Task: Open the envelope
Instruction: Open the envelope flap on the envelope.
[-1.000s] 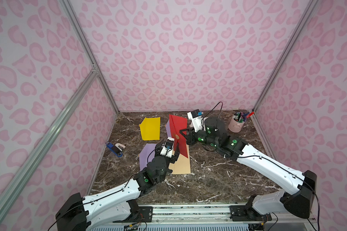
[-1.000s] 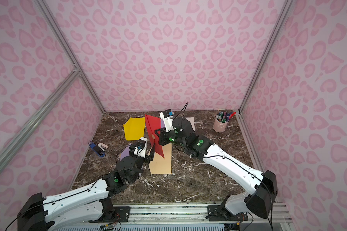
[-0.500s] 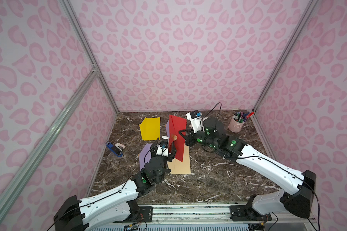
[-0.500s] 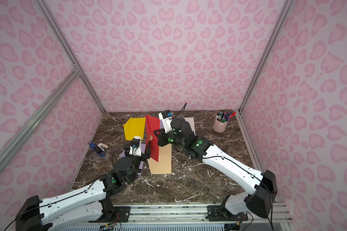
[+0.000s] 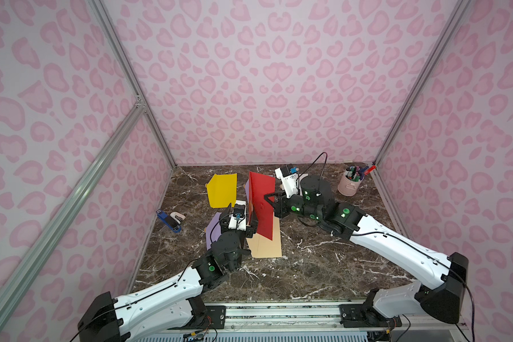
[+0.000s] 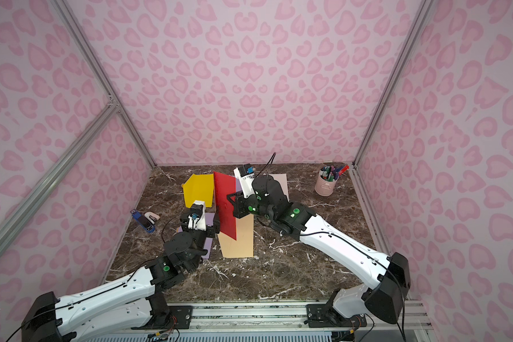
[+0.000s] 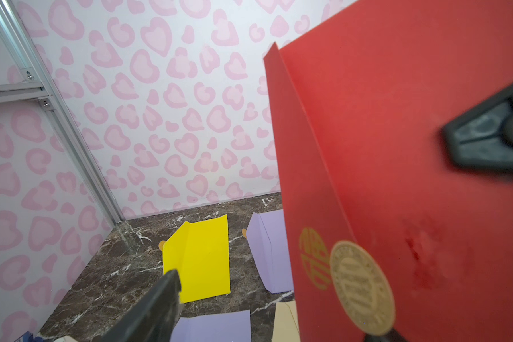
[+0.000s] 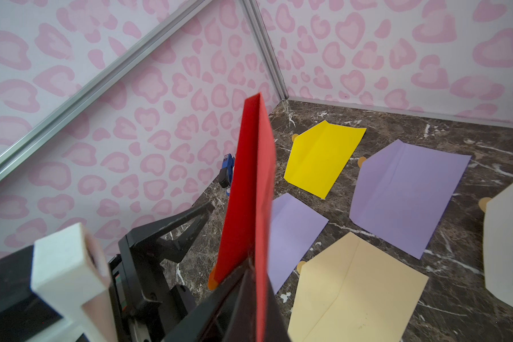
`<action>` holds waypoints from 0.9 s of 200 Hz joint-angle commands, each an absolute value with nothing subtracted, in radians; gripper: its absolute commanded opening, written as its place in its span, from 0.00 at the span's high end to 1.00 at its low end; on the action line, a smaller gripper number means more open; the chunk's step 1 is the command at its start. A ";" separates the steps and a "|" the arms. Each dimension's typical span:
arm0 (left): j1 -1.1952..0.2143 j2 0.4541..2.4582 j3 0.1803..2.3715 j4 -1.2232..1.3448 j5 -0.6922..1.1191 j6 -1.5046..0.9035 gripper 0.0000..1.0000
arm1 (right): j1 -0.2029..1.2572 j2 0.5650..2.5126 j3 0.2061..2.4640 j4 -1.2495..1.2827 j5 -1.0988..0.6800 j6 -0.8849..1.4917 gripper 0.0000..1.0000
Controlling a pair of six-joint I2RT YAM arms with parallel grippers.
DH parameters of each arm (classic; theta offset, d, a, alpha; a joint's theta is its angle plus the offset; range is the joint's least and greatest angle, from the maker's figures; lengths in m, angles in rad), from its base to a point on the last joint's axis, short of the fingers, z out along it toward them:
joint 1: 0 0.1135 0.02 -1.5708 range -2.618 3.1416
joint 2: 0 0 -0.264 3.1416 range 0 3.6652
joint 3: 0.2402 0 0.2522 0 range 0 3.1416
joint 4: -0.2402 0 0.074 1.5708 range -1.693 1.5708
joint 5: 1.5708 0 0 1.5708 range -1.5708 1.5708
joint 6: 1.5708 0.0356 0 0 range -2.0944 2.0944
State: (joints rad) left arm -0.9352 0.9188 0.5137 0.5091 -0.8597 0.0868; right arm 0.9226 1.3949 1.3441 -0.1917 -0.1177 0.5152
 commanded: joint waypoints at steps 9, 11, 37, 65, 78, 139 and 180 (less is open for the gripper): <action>-0.923 0.876 0.496 0.493 -0.892 0.074 0.20 | 0.922 1.359 1.313 -0.150 -0.107 0.496 1.00; -0.921 0.873 0.496 0.491 -0.892 0.074 0.21 | 0.922 1.357 1.311 -0.146 -0.107 0.496 1.00; -0.907 0.847 0.486 0.486 -0.900 0.072 0.20 | 0.923 1.341 1.303 -0.140 -0.129 0.489 1.00; -0.900 0.833 0.482 0.486 -0.898 0.068 0.20 | 0.922 1.330 1.287 -0.115 -0.188 0.486 1.00; -0.895 0.826 0.479 0.472 -0.900 0.062 0.19 | 0.921 1.323 1.274 -0.090 -0.232 0.485 1.00; -0.843 0.773 0.459 0.413 -0.871 0.014 0.17 | 0.884 1.293 1.214 0.059 -0.539 0.534 1.00; -0.803 0.755 0.453 0.397 -0.804 -0.007 0.15 | 0.880 1.312 1.195 0.134 -0.676 0.586 1.00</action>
